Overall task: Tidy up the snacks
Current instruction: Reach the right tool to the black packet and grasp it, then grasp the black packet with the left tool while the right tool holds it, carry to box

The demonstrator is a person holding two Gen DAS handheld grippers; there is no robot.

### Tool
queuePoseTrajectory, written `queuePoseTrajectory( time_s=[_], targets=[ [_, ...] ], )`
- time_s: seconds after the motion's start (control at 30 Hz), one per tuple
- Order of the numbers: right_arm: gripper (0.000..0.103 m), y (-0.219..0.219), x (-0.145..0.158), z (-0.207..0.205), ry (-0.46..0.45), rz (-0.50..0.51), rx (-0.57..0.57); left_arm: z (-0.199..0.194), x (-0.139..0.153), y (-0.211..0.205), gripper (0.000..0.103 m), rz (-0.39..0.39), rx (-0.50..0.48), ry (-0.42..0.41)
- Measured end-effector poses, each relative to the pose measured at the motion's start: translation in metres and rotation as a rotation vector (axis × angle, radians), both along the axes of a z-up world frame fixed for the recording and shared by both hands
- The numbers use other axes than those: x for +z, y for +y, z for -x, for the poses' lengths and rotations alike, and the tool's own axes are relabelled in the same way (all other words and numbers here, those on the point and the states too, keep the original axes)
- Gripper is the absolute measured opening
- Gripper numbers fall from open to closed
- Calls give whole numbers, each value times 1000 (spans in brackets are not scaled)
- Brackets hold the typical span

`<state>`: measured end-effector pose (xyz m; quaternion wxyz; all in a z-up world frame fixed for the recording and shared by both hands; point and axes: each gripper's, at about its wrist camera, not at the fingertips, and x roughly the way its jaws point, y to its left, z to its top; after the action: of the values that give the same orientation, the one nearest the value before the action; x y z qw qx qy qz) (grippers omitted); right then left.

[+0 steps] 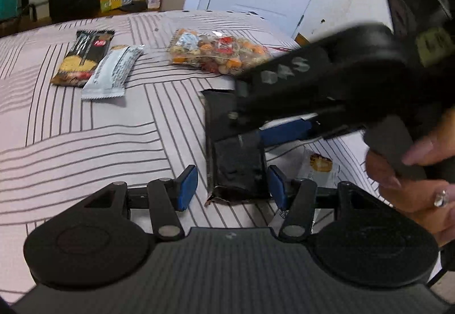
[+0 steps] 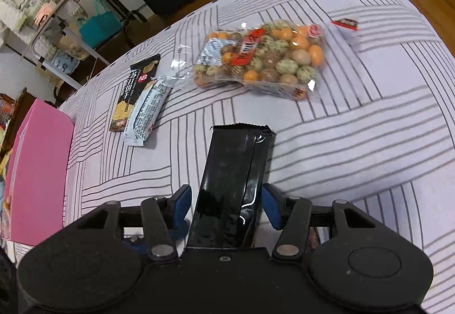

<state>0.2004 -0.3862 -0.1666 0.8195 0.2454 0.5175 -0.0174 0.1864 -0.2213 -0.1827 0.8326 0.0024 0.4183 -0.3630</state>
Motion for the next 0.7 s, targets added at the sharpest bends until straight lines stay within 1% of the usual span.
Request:
queuePoseTrajectory(
  time_s=[0.1, 0.2, 0.3, 0.33, 0.37, 0.43, 0.47, 0.53, 0.57, 0.7],
  targets=[
    [65, 9, -1, -4, 4, 49, 31, 4, -2, -7, 54, -32, -15, -35],
    [65, 15, -1, -6, 11, 85, 60, 6, -4, -12, 54, -47, -5, -61],
    [67, 16, -2, -6, 8, 97, 82, 10, -6, -20, 55, -86, -2, -102],
    [66, 16, -2, -6, 7, 107, 93, 11, -7, -22, 56, -97, 1, -112],
    [63, 17, -2, -5, 9, 117, 95, 11, -8, -22, 56, -94, 5, -113],
    [60, 22, 0, -5, 9, 163, 149, 12, -7, -22, 57, -86, 13, -110],
    [58, 22, 1, -5, 7, 163, 146, 11, -7, -22, 57, -86, 13, -109],
    [57, 20, 1, -3, 0, 142, 143, 10, -5, -22, 51, -87, 1, -100],
    [57, 21, 2, -3, -4, 137, 147, 10, -3, -20, 50, -85, 1, -92],
    [56, 23, 6, 2, -18, 103, 139, 9, 5, -13, 50, -84, -6, -74]
  ],
)
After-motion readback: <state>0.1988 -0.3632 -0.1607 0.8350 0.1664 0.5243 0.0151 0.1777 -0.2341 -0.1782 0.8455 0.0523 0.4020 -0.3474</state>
